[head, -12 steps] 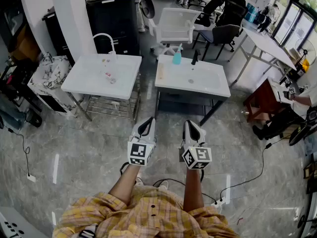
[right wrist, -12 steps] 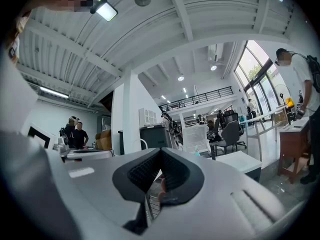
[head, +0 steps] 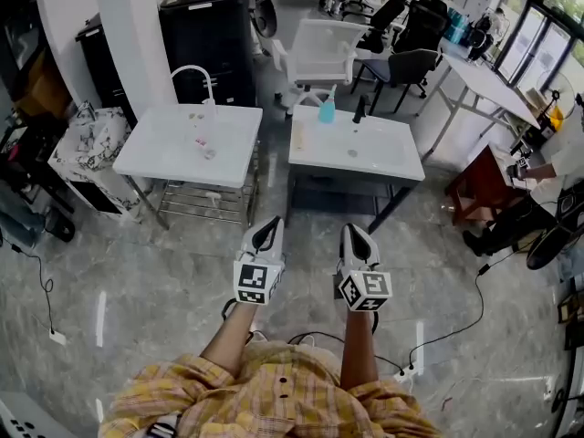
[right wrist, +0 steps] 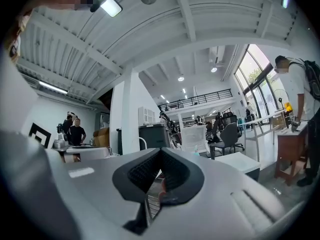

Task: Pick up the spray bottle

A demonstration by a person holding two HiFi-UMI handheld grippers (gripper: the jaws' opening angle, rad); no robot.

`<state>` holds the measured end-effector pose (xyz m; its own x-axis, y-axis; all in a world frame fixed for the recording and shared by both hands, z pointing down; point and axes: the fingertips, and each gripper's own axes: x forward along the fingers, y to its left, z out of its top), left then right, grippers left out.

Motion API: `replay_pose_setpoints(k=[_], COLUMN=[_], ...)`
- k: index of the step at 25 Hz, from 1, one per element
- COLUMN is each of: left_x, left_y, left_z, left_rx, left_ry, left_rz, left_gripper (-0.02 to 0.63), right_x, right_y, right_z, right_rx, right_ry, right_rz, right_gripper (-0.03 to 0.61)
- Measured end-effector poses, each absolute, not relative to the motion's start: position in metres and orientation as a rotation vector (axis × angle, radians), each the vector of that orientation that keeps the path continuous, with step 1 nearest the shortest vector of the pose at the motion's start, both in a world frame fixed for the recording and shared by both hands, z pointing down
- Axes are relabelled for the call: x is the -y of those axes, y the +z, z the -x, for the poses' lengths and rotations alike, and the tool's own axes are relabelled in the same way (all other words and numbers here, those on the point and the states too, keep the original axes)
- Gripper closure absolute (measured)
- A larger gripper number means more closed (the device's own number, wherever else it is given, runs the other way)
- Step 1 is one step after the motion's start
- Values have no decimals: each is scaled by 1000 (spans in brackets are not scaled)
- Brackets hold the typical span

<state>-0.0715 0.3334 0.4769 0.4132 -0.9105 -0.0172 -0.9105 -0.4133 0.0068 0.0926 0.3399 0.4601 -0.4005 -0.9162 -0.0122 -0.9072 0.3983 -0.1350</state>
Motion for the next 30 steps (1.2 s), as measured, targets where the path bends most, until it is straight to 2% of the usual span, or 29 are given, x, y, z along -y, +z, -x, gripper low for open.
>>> replay_pose_setpoints(k=[18,30], left_x=[-340,-259], left_y=[500,506], left_z=[110,104], left_rx=[-1652,-1589], left_ry=[42,-41], left_rz=[2671,2668], left_gripper=[615,615], right_x=[-346,-274], right_y=[480,498], right_z=[-54,-56], right_rx=[-2554,-2517], right_ry=[-183,-212], right_rz=[1713,1716], right_gripper=[577,577])
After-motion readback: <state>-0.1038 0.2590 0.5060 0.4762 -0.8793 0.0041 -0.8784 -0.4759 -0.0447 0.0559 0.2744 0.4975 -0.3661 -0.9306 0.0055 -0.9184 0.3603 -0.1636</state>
